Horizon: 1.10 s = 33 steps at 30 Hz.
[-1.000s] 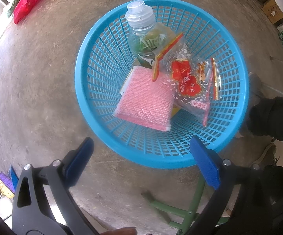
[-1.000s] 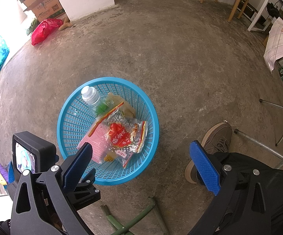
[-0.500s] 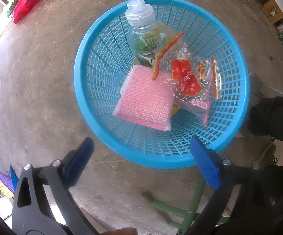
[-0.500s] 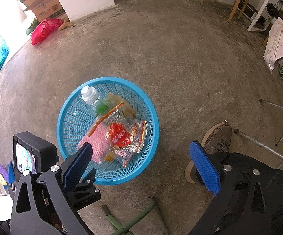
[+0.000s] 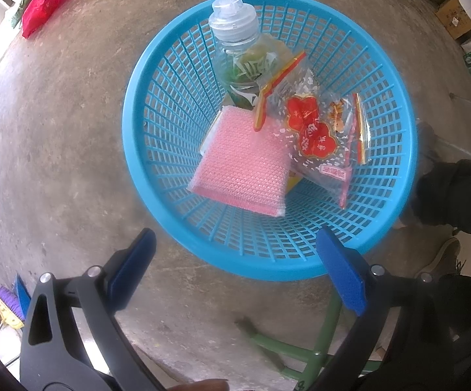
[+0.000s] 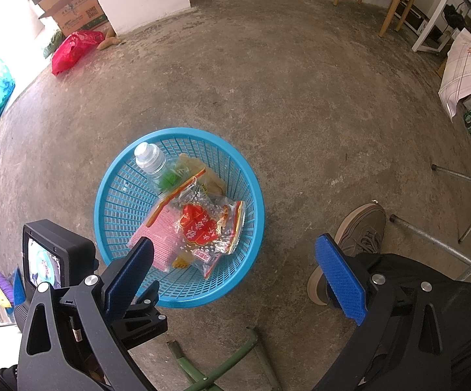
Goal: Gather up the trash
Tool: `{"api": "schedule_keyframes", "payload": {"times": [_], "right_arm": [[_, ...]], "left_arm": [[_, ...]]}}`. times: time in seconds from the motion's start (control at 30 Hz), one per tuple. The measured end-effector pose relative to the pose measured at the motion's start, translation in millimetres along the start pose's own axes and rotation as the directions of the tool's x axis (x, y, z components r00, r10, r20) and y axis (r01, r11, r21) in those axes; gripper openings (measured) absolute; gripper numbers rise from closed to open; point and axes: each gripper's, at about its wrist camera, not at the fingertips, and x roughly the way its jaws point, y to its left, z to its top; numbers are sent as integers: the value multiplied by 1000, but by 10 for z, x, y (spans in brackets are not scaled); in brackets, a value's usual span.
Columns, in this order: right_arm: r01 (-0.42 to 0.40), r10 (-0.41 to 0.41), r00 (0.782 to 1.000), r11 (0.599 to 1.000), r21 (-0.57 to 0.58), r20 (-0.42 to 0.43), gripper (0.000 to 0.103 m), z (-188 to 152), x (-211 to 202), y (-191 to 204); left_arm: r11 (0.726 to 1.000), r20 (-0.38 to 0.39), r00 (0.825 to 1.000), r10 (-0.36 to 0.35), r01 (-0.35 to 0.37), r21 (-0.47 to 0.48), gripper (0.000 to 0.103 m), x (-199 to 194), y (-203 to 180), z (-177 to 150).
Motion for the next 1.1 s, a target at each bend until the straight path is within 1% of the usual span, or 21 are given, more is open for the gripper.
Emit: {"api": "schedule_keyframes", "payload": {"times": [0.43, 0.5, 0.57, 0.6, 0.67, 0.8, 0.93, 1.0, 1.03, 1.1], "right_arm": [[0, 0, 1000, 1000, 0, 0, 97, -3, 1, -7], [0, 0, 1000, 1000, 0, 0, 97, -3, 2, -11], [0, 0, 1000, 1000, 0, 0, 97, -2, 1, -8], [1, -1, 1000, 1000, 0, 0, 97, 0, 1, -7], [1, -1, 1000, 1000, 1, 0, 97, 0, 2, -9], [1, -1, 1000, 1000, 0, 0, 97, 3, 1, -4], [0, 0, 1000, 1000, -5, 0, 97, -26, -1, -29], [0, 0, 1000, 1000, -5, 0, 97, -40, -7, -49], [0, 0, 1000, 1000, -5, 1, 97, -44, -8, -53], [1, -1, 1000, 1000, -3, 0, 97, -43, -10, -56]], "left_arm": [[1000, 5, 1000, -2, 2, 7, 95, -11, -23, 11], [1000, 10, 1000, -14, 14, -2, 95, -18, -17, 9], [1000, 53, 999, -1, 1, -14, 95, -50, -1, 3], [1000, 95, 996, 2, 0, -18, 95, -90, 11, -8], [999, 137, 991, -6, 12, -40, 95, -129, 58, -20], [996, 162, 987, -7, 21, -87, 95, -140, 180, -8], [994, 157, 987, -21, 37, -102, 95, -135, 238, 6], [992, 137, 989, -54, 69, -104, 95, -112, 239, 14], [993, 119, 992, -48, 61, -104, 95, -90, 226, 19], [990, 79, 994, -70, 79, -118, 95, -25, 226, 4]]}}
